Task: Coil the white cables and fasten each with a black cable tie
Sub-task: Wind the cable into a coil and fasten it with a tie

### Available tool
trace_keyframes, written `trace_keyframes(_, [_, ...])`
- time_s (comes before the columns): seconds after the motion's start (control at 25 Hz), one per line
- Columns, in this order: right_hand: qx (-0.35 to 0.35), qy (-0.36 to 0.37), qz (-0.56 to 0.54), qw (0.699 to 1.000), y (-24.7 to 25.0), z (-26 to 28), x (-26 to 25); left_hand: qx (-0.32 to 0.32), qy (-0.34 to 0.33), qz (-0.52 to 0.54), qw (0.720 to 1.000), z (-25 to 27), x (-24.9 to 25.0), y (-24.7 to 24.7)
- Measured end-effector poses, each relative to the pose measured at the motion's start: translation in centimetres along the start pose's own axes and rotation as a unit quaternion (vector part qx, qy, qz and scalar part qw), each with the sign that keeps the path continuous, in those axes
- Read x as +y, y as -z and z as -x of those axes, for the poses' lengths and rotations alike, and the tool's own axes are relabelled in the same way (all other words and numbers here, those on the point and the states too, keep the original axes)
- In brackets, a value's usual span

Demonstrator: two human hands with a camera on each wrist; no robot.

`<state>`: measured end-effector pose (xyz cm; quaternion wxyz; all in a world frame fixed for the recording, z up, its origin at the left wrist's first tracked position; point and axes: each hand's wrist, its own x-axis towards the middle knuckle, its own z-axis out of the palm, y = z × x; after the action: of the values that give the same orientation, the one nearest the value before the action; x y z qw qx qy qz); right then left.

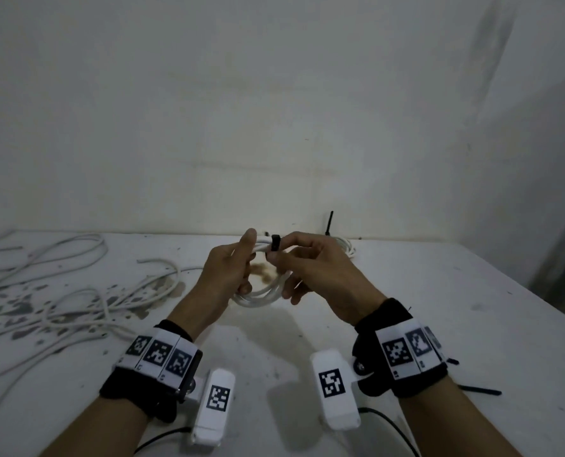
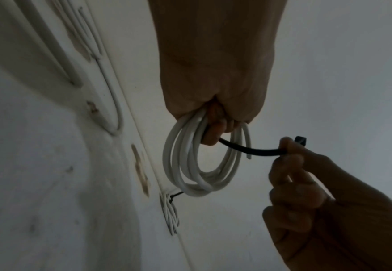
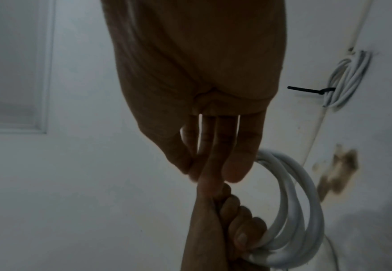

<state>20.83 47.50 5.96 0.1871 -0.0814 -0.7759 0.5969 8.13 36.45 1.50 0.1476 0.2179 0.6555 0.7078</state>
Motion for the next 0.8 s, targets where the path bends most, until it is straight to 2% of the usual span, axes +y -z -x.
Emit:
trace_keyframes(0.12, [0.068,0.108,0.176,0.976,-0.9,-2.2,0.9,-0.022,-0.026,-0.019,0.999,0.1,0.9,1.6])
trace_keyframes(0.16, [0.062,0.132,0.197,0.97,-1.2,-2.8,1.0,-0.031,-0.031,-0.02,0.999,0.1,1.2,2.1])
trace_keyframes(0.28, [0.029,0.188,0.15,0.97,-2.5,-4.3,1.2,-0.05,-0.032,-0.012,0.998,-0.3,1.9,3.4])
trace_keyframes(0.36, [0.057,0.24,0.178,0.953,-3.2,-4.9,1.5,-0.054,-0.008,-0.005,0.998,-0.6,2.0,3.7])
trace_keyframes(0.44, [0.075,0.278,0.2,0.937,-3.6,-5.3,2.0,-0.08,0.069,0.039,0.994,-0.9,1.9,3.9])
trace_keyframes(0.52, [0.064,0.285,0.203,0.935,-3.6,-5.6,2.4,-0.111,0.144,0.116,0.977,-1.1,1.8,4.0])
trace_keyframes(0.56, [0.056,0.278,0.199,0.938,-3.5,-5.6,2.5,-0.121,0.159,0.142,0.969,-1.2,1.7,4.0])
trace_keyframes(0.68, [0.038,0.264,0.2,0.943,-3.1,-5.5,2.6,-0.1,0.144,0.147,0.973,-1.5,1.7,3.7])
trace_keyframes(0.8, [-0.006,0.221,0.291,0.931,-2.6,-5.4,2.5,-0.038,0.105,0.126,0.986,-1.5,1.6,3.5])
